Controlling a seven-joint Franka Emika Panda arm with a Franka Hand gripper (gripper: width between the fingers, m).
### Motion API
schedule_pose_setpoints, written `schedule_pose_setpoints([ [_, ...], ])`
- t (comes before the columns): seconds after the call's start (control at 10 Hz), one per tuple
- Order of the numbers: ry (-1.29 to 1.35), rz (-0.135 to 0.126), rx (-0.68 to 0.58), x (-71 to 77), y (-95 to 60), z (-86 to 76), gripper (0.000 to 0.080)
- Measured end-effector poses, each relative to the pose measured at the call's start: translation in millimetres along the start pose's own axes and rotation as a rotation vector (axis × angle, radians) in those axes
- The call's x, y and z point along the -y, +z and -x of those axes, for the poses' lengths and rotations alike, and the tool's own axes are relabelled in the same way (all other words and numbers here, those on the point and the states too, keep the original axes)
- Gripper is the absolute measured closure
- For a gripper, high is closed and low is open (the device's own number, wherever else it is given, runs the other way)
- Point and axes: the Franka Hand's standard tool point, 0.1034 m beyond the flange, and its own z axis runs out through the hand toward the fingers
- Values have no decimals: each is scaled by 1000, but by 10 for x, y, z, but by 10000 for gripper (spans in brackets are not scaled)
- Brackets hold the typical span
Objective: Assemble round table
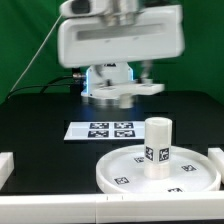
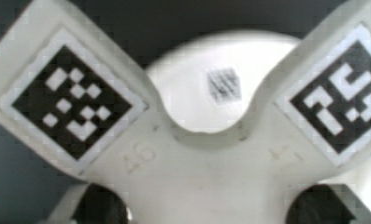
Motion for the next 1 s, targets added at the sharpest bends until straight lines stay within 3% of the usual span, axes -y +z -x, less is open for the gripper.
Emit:
schedule_pose_setpoints([
  [0.2,86,6,35,137,-17,-246,357],
  [0.7,45,9,40,139,9,-262,357],
  [0.9,9,12,41,295,98,-400,357],
  [1.0,7,13,48,300,156,-388,357],
])
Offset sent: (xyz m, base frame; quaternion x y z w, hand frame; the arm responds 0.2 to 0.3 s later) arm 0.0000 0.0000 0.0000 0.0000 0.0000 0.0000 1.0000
